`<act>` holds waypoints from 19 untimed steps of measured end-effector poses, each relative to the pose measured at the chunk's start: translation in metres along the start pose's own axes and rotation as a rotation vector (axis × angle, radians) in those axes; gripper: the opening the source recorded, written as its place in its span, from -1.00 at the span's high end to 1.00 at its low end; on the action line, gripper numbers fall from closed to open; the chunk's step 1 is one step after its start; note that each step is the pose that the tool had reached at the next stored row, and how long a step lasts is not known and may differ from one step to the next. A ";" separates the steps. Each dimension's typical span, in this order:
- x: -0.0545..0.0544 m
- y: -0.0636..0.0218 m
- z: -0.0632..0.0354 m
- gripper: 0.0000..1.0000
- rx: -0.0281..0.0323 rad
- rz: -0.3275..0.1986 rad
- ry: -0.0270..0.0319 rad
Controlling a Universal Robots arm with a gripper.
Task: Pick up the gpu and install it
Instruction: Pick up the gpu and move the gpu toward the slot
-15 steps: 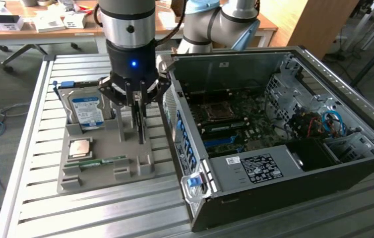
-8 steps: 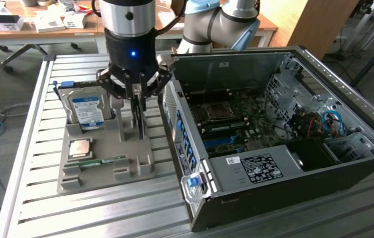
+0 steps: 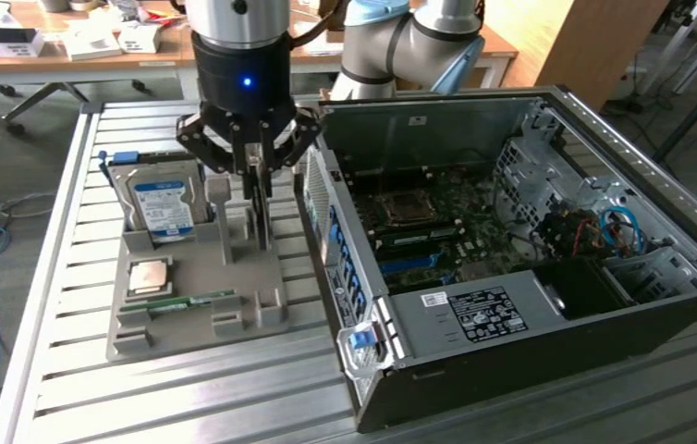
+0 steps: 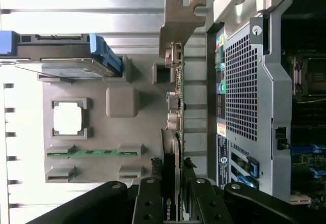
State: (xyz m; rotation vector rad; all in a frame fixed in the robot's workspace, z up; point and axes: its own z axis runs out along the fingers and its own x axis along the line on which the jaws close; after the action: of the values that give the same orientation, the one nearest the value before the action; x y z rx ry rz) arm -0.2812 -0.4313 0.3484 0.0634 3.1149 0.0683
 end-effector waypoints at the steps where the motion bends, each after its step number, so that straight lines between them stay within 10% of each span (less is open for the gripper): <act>1: 0.000 0.0001 -0.0023 0.47 -0.0001 0.000 0.0000; 19: -0.001 0.0022 -0.0486 0.47 -0.0001 0.000 -0.0001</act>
State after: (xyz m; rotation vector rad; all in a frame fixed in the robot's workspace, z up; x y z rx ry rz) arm -0.2812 -0.4313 0.3970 0.0633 3.1149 0.0684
